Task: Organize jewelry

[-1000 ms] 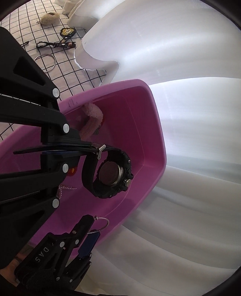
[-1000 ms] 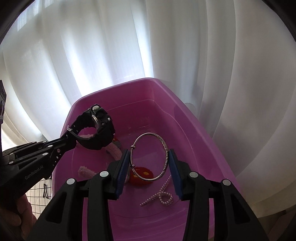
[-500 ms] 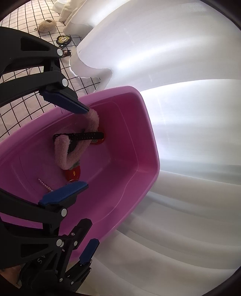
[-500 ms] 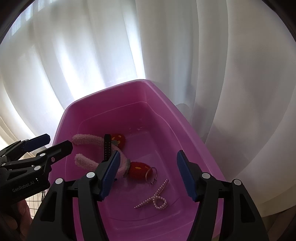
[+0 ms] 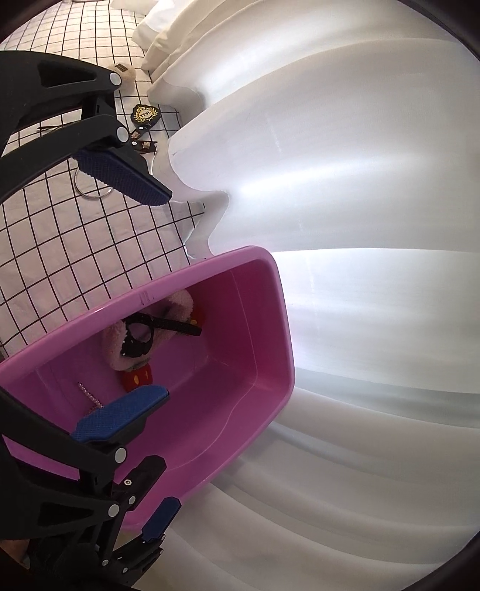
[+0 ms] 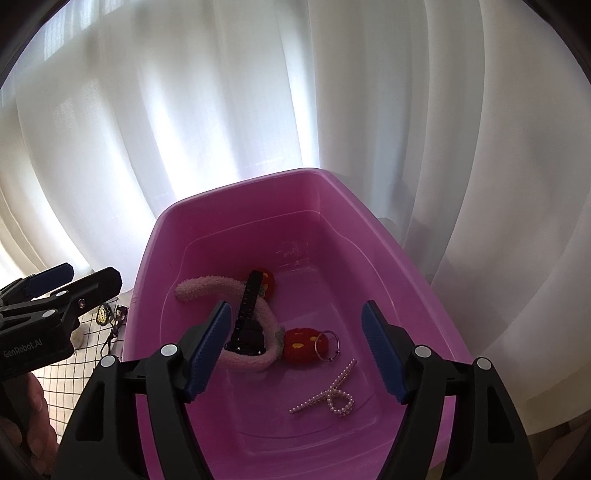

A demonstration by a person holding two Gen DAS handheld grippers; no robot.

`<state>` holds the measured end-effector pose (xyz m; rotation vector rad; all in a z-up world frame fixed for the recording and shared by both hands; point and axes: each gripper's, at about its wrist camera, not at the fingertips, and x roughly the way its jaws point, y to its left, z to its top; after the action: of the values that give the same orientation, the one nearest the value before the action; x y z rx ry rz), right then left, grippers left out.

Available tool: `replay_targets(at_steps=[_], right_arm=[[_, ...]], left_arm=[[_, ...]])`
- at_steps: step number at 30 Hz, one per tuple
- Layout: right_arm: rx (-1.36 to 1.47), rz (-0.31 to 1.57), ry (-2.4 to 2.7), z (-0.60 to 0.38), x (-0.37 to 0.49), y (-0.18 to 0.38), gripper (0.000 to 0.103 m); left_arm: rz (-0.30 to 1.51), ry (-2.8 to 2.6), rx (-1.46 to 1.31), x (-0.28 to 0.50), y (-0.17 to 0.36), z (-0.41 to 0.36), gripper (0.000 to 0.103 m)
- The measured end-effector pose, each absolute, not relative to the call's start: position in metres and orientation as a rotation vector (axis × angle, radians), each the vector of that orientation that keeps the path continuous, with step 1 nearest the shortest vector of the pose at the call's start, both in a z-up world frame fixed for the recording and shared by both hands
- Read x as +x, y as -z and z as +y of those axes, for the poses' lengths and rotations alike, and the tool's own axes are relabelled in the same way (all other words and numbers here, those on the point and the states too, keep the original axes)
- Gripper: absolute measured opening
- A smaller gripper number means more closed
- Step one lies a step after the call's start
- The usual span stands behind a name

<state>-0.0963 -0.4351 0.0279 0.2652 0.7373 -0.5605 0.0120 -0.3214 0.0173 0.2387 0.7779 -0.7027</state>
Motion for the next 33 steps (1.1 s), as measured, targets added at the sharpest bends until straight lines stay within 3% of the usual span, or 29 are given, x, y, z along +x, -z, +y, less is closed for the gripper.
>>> replay_targets(at_steps=[10, 12, 23, 33], right_arm=[[0.229, 0.684, 0.501, -0.388, -0.083, -0.04, 0.074], [0.196, 0.673, 0.482, -0.372, -0.078, -0.044, 0.08], [0.012, 0.569, 0.299, -0.261, -0.05, -0.065, 0.08], [0.09, 0.741, 0.156, -0.21, 0.012, -0.007, 0.08]], left_arm=[[0.74, 0.593, 0.216, 0.021, -0.029, -0.252, 0.097], [0.742, 0.574, 0.214, 0.023, -0.026, -0.231, 0.097], [0.773, 0.396, 0.142, 0.052, 0.0, -0.093, 0.097], [0.882, 0.221, 0.065, 0.099, 0.045, 0.008, 0.097]])
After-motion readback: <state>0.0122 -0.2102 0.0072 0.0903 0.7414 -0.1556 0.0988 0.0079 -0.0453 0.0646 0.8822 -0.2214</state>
